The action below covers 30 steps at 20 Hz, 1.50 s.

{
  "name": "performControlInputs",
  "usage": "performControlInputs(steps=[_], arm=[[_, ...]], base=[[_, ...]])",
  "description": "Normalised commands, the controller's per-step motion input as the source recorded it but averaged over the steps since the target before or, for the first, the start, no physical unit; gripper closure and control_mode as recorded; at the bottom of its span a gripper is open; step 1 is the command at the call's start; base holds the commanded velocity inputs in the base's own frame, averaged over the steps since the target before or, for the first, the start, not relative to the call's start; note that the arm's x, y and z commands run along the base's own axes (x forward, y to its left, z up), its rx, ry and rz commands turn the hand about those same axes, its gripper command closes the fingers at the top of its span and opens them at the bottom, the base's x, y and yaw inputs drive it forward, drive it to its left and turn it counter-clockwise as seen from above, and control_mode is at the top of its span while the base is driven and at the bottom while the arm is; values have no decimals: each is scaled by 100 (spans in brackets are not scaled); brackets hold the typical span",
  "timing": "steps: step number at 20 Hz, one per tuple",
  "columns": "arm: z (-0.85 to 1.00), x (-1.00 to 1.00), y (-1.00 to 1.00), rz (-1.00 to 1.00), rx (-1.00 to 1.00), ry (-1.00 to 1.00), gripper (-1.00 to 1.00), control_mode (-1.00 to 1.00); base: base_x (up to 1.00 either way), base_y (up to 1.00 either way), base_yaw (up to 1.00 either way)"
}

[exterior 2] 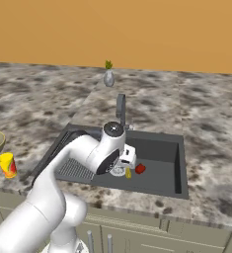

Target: Remove the lemon wedge and bell pepper from the sink. Then move the bowl and cup from the counter to the sink for washing.

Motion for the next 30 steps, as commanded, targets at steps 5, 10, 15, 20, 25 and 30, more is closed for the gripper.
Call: performControlInputs(steps=[5,10,15,20,25,30], arm=[[-17,11,0,0,0,7,-100,-100],[-13,11,3,2,0,4,-100,-100],[-14,9,0,6,0,0,-100,-100],[-17,11,0,5,0,0,-100,-100],[-17,13,0,5,0,0,-100,-100],[-14,17,0,2,0,0,-100,-100]], base=[[0,0,0],[0,0,0],[0,0,0],[0,0,0],[0,0,0],[0,0,0]])
